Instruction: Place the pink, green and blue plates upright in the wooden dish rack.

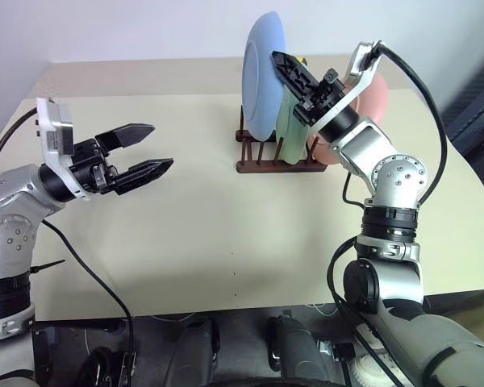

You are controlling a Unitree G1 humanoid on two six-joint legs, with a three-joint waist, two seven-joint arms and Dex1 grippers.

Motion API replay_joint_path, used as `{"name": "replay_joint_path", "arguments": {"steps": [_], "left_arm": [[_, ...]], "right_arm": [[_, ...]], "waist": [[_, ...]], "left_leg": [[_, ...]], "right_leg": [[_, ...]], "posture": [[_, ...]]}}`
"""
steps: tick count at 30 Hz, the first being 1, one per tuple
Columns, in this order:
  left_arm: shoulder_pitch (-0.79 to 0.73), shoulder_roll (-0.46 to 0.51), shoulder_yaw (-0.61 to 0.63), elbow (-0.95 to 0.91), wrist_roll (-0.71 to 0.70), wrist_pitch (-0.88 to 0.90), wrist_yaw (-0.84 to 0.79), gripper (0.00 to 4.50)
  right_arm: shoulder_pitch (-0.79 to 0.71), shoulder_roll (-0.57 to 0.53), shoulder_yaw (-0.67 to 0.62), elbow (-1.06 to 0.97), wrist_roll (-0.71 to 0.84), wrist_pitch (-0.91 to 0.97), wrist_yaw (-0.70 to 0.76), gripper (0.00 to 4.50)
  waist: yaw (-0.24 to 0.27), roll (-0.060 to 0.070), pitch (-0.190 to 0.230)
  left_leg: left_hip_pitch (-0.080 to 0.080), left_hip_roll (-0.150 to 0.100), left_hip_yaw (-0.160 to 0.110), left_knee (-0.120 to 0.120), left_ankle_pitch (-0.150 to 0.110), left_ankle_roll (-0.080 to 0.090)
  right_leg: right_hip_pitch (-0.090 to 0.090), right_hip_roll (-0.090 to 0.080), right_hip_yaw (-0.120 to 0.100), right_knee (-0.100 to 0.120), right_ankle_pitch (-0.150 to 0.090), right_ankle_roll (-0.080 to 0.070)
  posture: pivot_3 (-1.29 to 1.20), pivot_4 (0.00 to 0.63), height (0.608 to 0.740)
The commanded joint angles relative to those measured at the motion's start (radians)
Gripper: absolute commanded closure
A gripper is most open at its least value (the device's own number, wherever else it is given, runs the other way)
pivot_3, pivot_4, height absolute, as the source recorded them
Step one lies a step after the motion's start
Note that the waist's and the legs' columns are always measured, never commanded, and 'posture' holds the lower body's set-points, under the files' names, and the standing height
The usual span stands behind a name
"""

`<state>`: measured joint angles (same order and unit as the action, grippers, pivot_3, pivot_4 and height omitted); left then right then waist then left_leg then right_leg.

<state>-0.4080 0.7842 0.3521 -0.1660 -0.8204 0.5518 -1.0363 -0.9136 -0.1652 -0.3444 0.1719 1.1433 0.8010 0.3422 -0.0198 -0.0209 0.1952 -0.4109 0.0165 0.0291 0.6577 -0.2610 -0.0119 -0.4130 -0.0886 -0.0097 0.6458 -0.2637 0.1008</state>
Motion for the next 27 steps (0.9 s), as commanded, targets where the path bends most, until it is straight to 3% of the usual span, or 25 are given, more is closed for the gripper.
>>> {"name": "replay_joint_path", "arguments": {"steps": [1, 27], "left_arm": [[-0.018, 0.004, 0.039, -0.015, -0.027, -0.011, 0.005, 0.07], [-0.006, 0.006, 0.027, -0.031, -0.019, -0.009, -0.006, 0.07]], "right_arm": [[-0.017, -0.009, -0.02, 0.003, 0.004, -0.014, 0.014, 4.5], [0.014, 0.001, 0.004, 0.064, -0.067, 0.011, 0.027, 4.5]], "waist": [[0.0, 0.0, 0.0], [0.0, 0.0, 0.0]], "left_leg": [[0.0, 0.0, 0.0, 0.0, 0.0, 0.0], [0.0, 0.0, 0.0, 0.0, 0.0, 0.0]], "right_leg": [[0.0, 0.0, 0.0, 0.0, 0.0, 0.0], [0.0, 0.0, 0.0, 0.0, 0.0, 0.0]], "posture": [[0.0, 0.15, 0.74], [0.0, 0.15, 0.74]]}}
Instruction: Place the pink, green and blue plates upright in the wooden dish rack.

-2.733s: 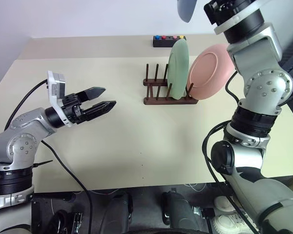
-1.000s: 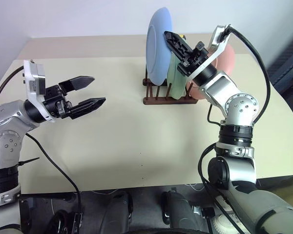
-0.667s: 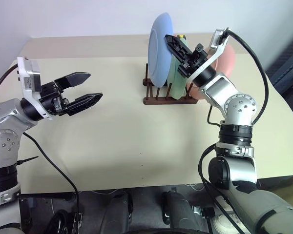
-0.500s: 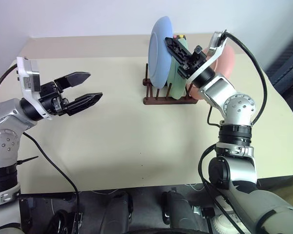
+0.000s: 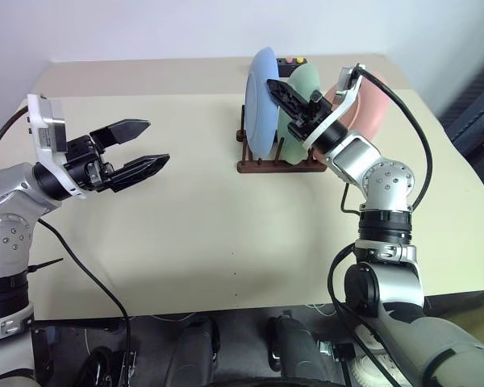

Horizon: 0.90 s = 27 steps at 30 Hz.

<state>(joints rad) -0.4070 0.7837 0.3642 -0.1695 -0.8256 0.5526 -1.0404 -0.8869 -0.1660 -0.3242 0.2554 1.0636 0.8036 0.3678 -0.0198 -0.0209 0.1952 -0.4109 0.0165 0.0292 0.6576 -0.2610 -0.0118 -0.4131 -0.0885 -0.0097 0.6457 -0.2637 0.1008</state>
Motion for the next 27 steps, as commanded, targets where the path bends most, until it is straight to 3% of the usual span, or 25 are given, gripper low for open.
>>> {"name": "replay_joint_path", "arguments": {"steps": [1, 3, 10, 24, 27], "left_arm": [[-0.008, 0.007, 0.014, -0.026, -0.014, -0.008, -0.002, 0.02], [-0.009, 0.007, 0.013, -0.022, -0.013, -0.008, -0.004, 0.0], [-0.009, 0.005, 0.01, -0.022, -0.016, -0.002, -0.003, 0.0], [-0.017, 0.001, 0.009, -0.016, -0.024, 0.004, 0.0, 0.0], [-0.017, -0.002, 0.007, -0.015, -0.024, 0.004, 0.002, 0.0]], "right_arm": [[-0.012, 0.003, -0.019, -0.022, 0.018, 0.011, 0.002, 4.2], [-0.013, 0.004, -0.021, -0.025, 0.022, 0.016, 0.001, 3.58], [-0.019, 0.002, -0.02, -0.049, 0.021, 0.02, 0.005, 0.02], [-0.116, -0.022, -0.063, -0.22, 0.121, -0.024, 0.03, 0.02], [-0.12, -0.071, -0.046, -0.264, 0.056, -0.088, 0.082, 0.02]], "waist": [[0.0, 0.0, 0.0], [0.0, 0.0, 0.0], [0.0, 0.0, 0.0], [0.0, 0.0, 0.0], [0.002, 0.0, 0.0]], "left_leg": [[0.0, 0.0, 0.0, 0.0, 0.0, 0.0], [0.0, 0.0, 0.0, 0.0, 0.0, 0.0], [0.0, 0.0, 0.0, 0.0, 0.0, 0.0], [0.0, 0.0, 0.0, 0.0, 0.0, 0.0], [0.0, 0.0, 0.0, 0.0, 0.0, 0.0]], "right_leg": [[0.0, 0.0, 0.0, 0.0, 0.0, 0.0], [0.0, 0.0, 0.0, 0.0, 0.0, 0.0], [0.0, 0.0, 0.0, 0.0, 0.0, 0.0], [0.0, 0.0, 0.0, 0.0, 0.0, 0.0], [0.0, 0.0, 0.0, 0.0, 0.0, 0.0]], "posture": [[0.0, 0.15, 0.74], [0.0, 0.15, 0.74], [0.0, 0.15, 0.74], [0.0, 0.15, 0.74], [0.0, 0.15, 0.74]]}}
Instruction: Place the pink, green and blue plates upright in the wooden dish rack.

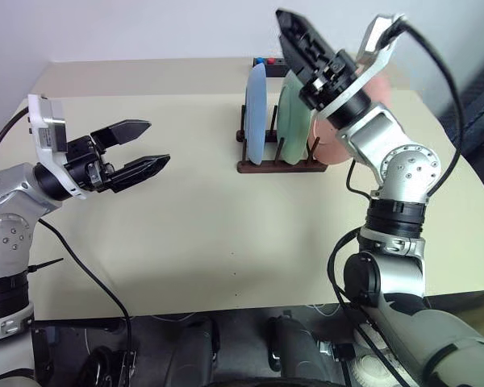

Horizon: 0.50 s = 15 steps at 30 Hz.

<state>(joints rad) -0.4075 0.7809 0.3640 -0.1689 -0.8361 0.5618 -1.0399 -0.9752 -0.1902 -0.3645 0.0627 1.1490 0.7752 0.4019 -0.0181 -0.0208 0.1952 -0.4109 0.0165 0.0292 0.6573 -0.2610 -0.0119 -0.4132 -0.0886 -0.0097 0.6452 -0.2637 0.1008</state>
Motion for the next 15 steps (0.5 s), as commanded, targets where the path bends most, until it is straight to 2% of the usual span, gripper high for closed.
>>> {"name": "replay_joint_path", "arguments": {"steps": [1, 10, 13, 15], "left_arm": [[-0.016, 0.0, 0.007, -0.016, -0.013, -0.005, 0.002, 0.0], [-0.029, -0.022, -0.015, -0.006, 0.011, -0.023, 0.02, 0.0], [-0.033, -0.029, -0.041, -0.012, 0.019, -0.02, 0.016, 0.0], [-0.037, -0.029, -0.049, -0.008, 0.025, -0.02, 0.012, 0.0]], "right_arm": [[-0.031, -0.06, -0.002, -0.078, -0.042, -0.073, 0.059, 0.02], [0.073, -0.237, 0.086, -0.082, -0.269, -0.181, 0.198, 0.02], [0.147, -0.314, 0.115, -0.112, -0.32, -0.178, 0.253, 0.9], [0.193, -0.36, 0.147, -0.125, -0.391, -0.216, 0.287, 1.91]], "waist": [[0.002, 0.0, 0.0], [0.001, 0.0, 0.0], [0.003, 0.0, 0.0], [0.004, 0.0, 0.0]], "left_leg": [[0.0, 0.0, 0.0, 0.0, 0.0, 0.0], [0.0, 0.0, 0.0, 0.0, 0.0, 0.0], [0.0, 0.0, 0.0, 0.0, 0.0, 0.0], [0.0, 0.0, 0.001, 0.0, 0.0, 0.0]], "right_leg": [[0.0, 0.0, 0.0, 0.0, 0.0, 0.0], [0.0, 0.0, 0.0, -0.001, 0.0, 0.0], [0.0, 0.0, 0.0, -0.001, 0.0, 0.0], [0.0, 0.0, 0.0, -0.001, 0.0, 0.0]], "posture": [[0.0, 0.15, 0.74], [0.0, 0.15, 0.74], [0.0, 0.15, 0.74], [0.0, 0.15, 0.74]]}}
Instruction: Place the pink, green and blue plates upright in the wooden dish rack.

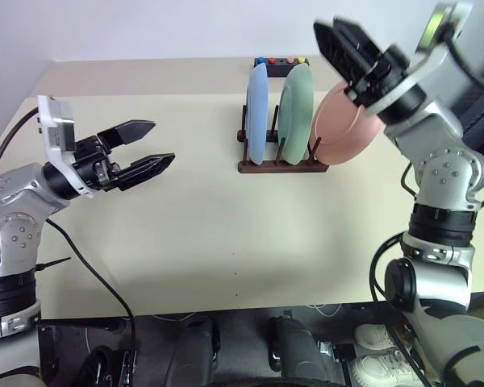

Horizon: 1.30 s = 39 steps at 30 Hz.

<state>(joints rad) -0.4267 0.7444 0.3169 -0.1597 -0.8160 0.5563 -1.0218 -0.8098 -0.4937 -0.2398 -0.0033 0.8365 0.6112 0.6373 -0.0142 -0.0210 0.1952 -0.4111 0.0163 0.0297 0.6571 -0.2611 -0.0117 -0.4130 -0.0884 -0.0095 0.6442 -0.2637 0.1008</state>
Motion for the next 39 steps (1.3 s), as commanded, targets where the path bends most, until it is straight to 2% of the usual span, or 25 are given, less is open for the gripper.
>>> {"name": "replay_joint_path", "arguments": {"steps": [1, 5, 8, 13, 19, 22, 28, 39], "left_arm": [[-0.021, 0.009, -0.007, -0.013, 0.007, -0.015, -0.012, 0.0], [-0.029, 0.009, -0.015, 0.001, 0.007, -0.016, -0.018, 0.0], [-0.027, 0.0, -0.028, 0.0, 0.013, -0.021, -0.022, 0.0], [-0.039, -0.01, -0.035, 0.005, 0.014, -0.018, -0.026, 0.0], [-0.047, -0.006, -0.035, 0.008, 0.014, -0.016, -0.027, 0.0], [-0.043, -0.003, -0.032, 0.002, 0.013, -0.013, -0.025, 0.0], [-0.04, 0.002, -0.027, -0.005, 0.009, -0.006, -0.02, 0.0], [-0.054, -0.001, -0.032, 0.004, 0.013, -0.007, -0.017, 0.0]], "right_arm": [[0.047, -0.081, 0.021, -0.045, -0.106, -0.068, 0.061, 2.37], [0.049, -0.147, -0.04, 0.033, -0.169, -0.145, 0.068, 4.48], [0.057, -0.195, -0.018, 0.077, -0.275, -0.235, 0.076, 4.48], [0.051, -0.21, -0.014, 0.192, -0.417, -0.374, 0.017, 4.48], [0.007, -0.237, -0.027, 0.4, -0.583, -0.523, -0.135, 4.48], [0.002, -0.235, -0.022, 0.452, -0.622, -0.585, -0.163, 4.48], [0.013, -0.224, 0.006, 0.51, -0.66, -0.568, -0.164, 4.48], [0.052, -0.182, 0.032, 0.41, -0.612, -0.481, -0.056, 4.48]], "waist": [[0.0, 0.0, 0.0], [0.0, 0.0, 0.0], [0.0, 0.0, 0.0], [-0.001, 0.0, 0.0], [-0.001, 0.0, 0.0], [-0.001, 0.0, 0.0], [-0.004, 0.0, 0.0], [-0.002, 0.0, 0.0]], "left_leg": [[0.0, 0.0, 0.0, 0.0, 0.0, 0.0], [0.0, 0.0, 0.0, 0.0, 0.0, 0.0], [0.0, 0.0, 0.0, 0.0, 0.0, 0.0], [0.0, 0.0, 0.001, 0.0, 0.0, 0.0], [0.0, -0.001, 0.001, 0.0, 0.0, 0.0], [0.0, -0.001, 0.001, 0.0, 0.0, 0.0], [0.0, -0.001, 0.001, 0.0, 0.0, 0.0], [0.0, 0.0, 0.001, 0.001, 0.0, 0.0]], "right_leg": [[0.0, 0.0, 0.0, 0.0, 0.0, 0.0], [0.0, 0.0, 0.0, 0.0, 0.0, 0.0], [0.0, 0.001, 0.0, 0.0, 0.0, 0.0], [0.0, 0.001, 0.0, 0.0, 0.0, 0.0], [0.0, 0.001, 0.001, -0.001, 0.0, 0.0], [0.0, 0.001, 0.001, -0.001, 0.0, 0.0], [0.0, 0.001, 0.001, 0.0, 0.0, 0.0], [0.0, 0.001, 0.001, 0.0, 0.0, 0.0]], "posture": [[0.0, 0.15, 0.74], [0.0, 0.15, 0.74], [0.0, 0.15, 0.74], [0.0, 0.15, 0.74], [0.0, 0.15, 0.74], [0.0, 0.15, 0.74], [0.0, 0.15, 0.74], [0.0, 0.15, 0.74]]}}
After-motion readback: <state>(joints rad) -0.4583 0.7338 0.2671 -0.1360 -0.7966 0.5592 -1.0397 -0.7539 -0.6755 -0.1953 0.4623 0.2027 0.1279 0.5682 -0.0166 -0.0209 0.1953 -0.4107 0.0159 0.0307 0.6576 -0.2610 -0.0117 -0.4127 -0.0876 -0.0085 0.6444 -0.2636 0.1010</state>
